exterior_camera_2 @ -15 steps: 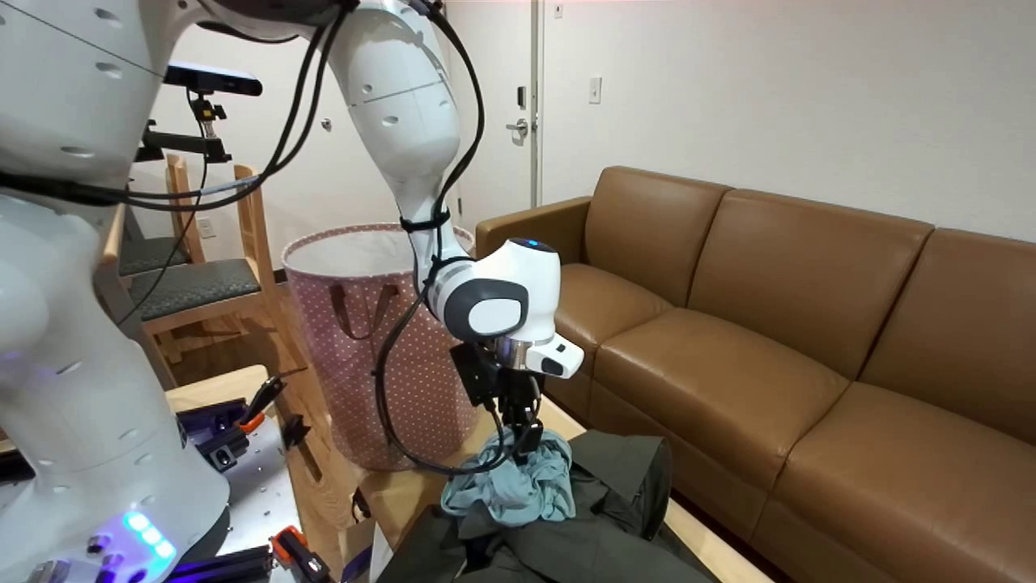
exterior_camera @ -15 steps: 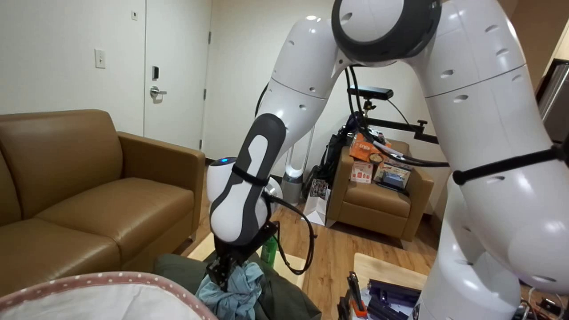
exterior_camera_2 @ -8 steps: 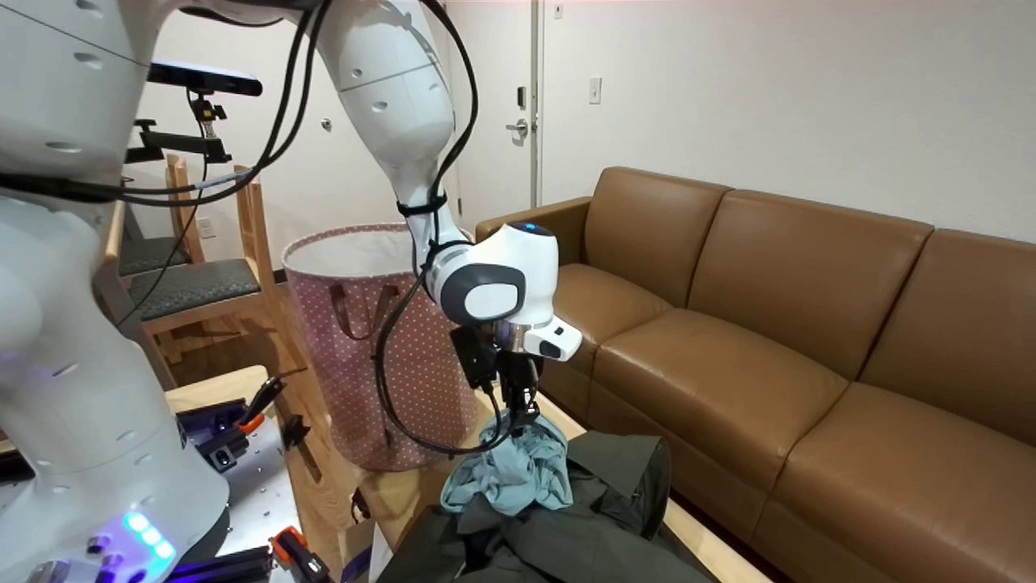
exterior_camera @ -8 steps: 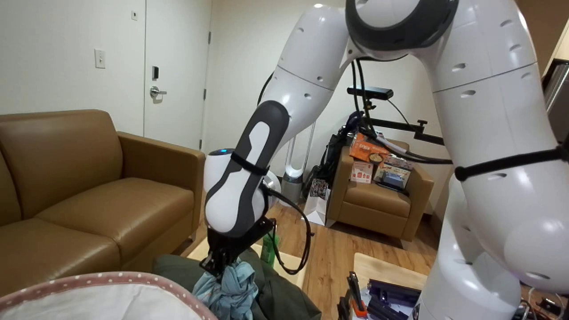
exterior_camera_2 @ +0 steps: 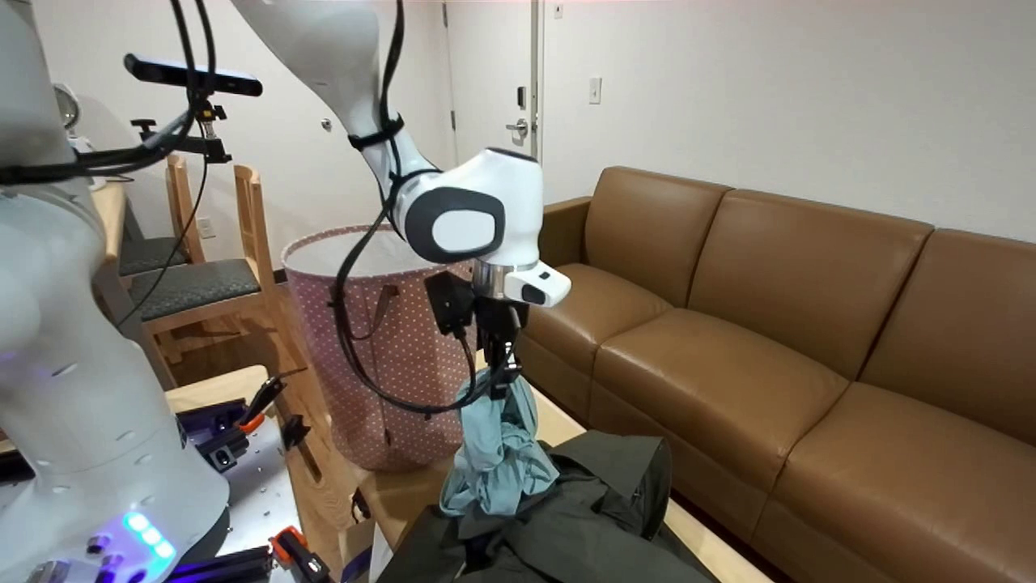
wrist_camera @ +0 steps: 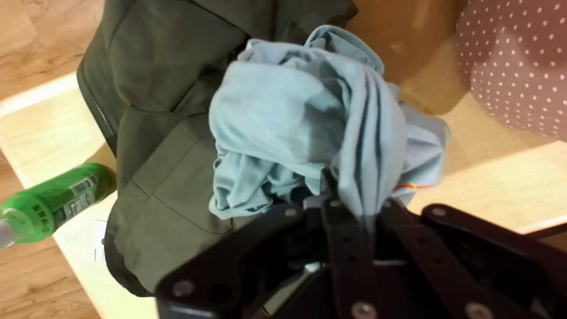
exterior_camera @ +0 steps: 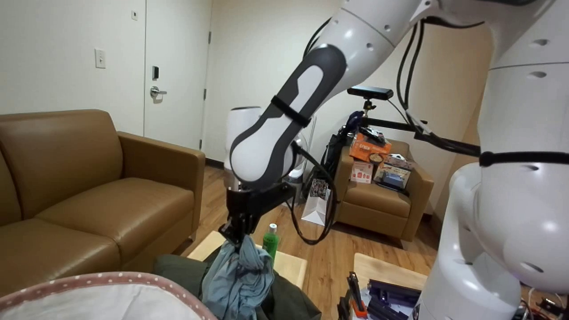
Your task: Put the blue shirt in the laundry bag
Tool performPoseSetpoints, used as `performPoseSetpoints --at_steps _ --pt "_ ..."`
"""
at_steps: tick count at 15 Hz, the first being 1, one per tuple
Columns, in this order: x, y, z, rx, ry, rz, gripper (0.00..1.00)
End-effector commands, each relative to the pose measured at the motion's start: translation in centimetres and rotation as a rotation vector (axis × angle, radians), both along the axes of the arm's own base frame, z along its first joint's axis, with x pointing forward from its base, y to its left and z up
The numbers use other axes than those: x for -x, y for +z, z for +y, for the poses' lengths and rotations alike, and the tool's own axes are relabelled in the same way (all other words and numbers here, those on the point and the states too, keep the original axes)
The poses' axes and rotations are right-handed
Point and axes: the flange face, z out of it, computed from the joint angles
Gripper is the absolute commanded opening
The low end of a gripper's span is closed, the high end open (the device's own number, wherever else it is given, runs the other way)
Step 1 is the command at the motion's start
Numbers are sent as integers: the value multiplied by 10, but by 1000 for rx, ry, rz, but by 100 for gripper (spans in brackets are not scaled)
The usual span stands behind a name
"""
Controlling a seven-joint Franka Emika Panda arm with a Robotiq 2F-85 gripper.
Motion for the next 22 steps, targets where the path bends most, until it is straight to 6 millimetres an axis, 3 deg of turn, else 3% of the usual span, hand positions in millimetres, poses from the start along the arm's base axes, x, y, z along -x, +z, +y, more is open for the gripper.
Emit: performPoseSetpoints --at_steps 1,6,7,8,9,13,14,16,18,22 --pt "21 74 5 44 34 -58 2" --pt "32 186 31 99 132 -236 2" --pt "11 151 20 74 105 -183 2" --pt "15 168 24 78 112 -209 7" --pt "17 171 25 79 113 -214 7" --pt "15 151 22 74 108 -173 7" --pt "14 154 21 84 101 -179 2" --pt "13 183 28 137 118 -241 2" --pt "17 233 46 224 163 -323 2" --pt "32 321 102 353 282 -492 2"
